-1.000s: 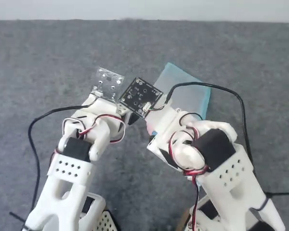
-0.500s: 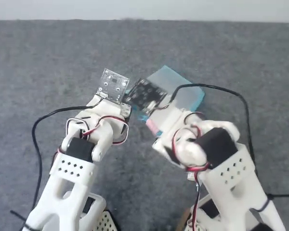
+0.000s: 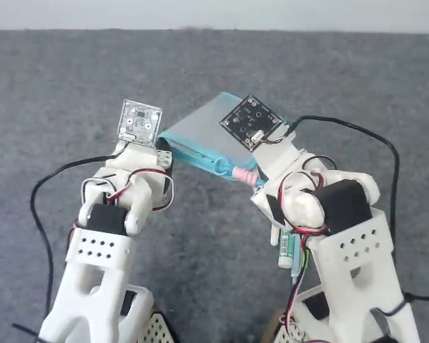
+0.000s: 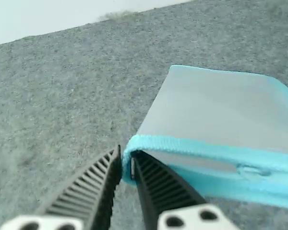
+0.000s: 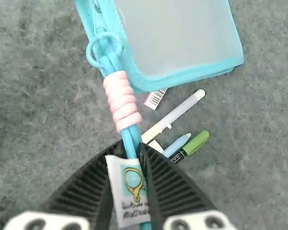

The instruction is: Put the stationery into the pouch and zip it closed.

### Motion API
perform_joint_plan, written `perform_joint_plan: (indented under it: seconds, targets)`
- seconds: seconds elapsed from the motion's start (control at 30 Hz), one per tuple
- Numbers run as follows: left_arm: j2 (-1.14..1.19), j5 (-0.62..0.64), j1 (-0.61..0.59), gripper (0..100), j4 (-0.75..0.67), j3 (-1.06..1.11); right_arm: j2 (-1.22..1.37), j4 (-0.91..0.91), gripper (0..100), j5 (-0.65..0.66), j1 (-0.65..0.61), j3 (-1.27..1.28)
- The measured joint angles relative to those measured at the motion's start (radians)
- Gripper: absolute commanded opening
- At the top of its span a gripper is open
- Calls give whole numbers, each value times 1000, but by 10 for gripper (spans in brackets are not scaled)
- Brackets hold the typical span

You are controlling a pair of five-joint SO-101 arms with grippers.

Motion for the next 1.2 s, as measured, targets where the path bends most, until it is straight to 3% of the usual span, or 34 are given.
perform_joint_plan:
  seconds: [0.1, 0.17, 0.33, 0.67, 0.9, 1.2]
  targets:
    - [0, -2, 9, 216, 0, 0, 0, 9, 7, 0, -2, 0]
    - [0, -2, 3, 259, 0, 0, 0, 26, 7, 2, -12, -26]
    - [0, -23, 26, 243, 0, 0, -3, 95, 7, 2, -109, -164]
    - [0, -55, 34, 241, -41, 72, -61, 97, 7, 5, -123, -192]
    - [-2, -66, 40, 7, -100, 110, -152, 97, 7, 14, -130, -106]
    - [0, 5, -6, 10, -100, 110, -157, 15, 7, 32, -31, 74]
